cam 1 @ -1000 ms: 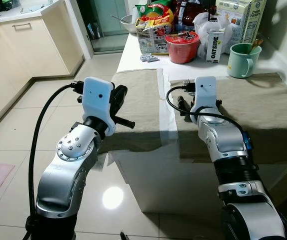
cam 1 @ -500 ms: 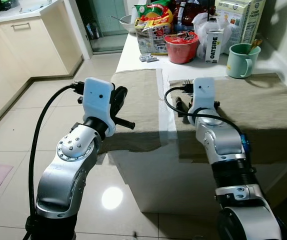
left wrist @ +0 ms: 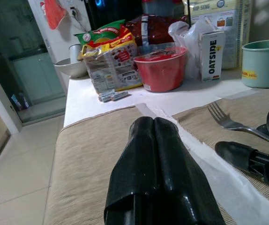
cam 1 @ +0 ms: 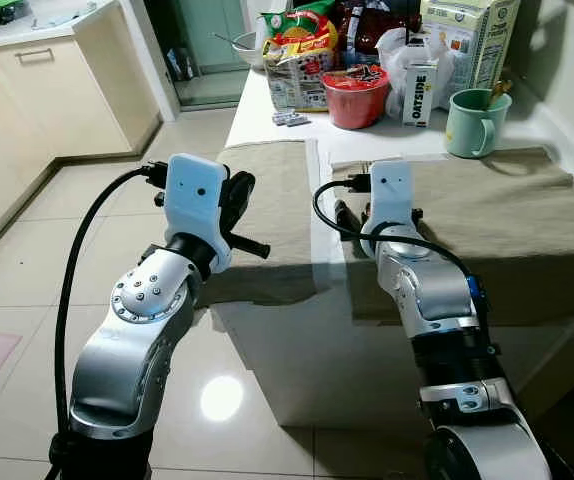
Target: Setting the table
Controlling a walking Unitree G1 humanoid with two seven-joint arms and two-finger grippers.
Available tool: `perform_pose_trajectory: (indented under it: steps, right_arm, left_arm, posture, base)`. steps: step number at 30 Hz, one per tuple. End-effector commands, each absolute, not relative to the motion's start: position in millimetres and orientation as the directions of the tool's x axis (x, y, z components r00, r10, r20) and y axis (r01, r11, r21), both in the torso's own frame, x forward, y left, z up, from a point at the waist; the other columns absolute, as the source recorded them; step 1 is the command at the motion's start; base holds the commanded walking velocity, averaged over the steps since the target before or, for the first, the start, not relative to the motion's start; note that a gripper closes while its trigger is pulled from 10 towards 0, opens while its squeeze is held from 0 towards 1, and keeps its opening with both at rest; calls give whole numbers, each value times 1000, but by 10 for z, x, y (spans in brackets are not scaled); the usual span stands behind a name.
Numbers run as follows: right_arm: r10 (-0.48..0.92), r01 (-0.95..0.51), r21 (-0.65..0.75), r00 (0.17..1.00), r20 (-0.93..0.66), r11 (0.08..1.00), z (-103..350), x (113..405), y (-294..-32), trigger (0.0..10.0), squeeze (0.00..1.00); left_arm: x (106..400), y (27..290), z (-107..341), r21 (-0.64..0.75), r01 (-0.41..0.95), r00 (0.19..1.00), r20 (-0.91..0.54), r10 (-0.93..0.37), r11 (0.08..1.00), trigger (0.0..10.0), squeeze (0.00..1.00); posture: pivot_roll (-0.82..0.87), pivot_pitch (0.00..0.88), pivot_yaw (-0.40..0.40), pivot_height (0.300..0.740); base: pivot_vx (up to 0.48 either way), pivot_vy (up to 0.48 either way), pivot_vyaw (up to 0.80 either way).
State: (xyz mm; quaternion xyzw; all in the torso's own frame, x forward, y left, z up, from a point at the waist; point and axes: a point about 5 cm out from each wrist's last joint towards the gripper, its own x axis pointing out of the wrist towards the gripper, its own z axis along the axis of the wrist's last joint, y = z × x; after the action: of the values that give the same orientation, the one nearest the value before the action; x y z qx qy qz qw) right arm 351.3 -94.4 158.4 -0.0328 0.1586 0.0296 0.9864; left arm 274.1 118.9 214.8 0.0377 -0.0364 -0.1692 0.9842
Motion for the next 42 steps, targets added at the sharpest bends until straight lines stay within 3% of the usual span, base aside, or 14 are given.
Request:
perform_pose_trajectory:
  steps: [1, 17, 23, 41, 42]
  right_arm:
    - [54, -86, -71, 927, -372, 994, 1440, 3478, -913, 10000, 0]
    - [-1, -44, -154, 961, -276, 987, 1550, 3498, -982, 10000, 0]
    - [-62, 19, -181, 970, -237, 983, 1593, 3576, -1130, 10000, 0]
    - [-102, 48, -177, 944, -313, 983, 1355, 3589, -1232, 10000, 0]
    - [-88, 38, -157, 940, -330, 987, 1329, 3583, -1220, 4471, 0]
  left_arm:
    - [2738, 1241, 2174, 92, 307, 948, 63, -313, 947, 10000, 0]
    - [2741, 1228, 2182, 93, 315, 945, 66, -321, 945, 10000, 0]
    - [2737, 1223, 2180, 91, 315, 945, 64, -321, 945, 10000, 0]
    - [2724, 1220, 2178, 92, 322, 943, 56, -327, 942, 10000, 0]
    - [2724, 1218, 2178, 92, 322, 943, 56, -328, 942, 10000, 0]
  posture:
    - [-70, 12, 142, 740]
    - [-78, 11, 148, 740]
    - [-74, 15, 149, 740]
    - [-74, 28, 156, 740]
    - [-74, 28, 156, 740]
  base:
    - [0, 0, 0]
    - [0, 0, 0]
    - [0, 0, 0]
    - [0, 0, 0]
    - [0, 0, 0]
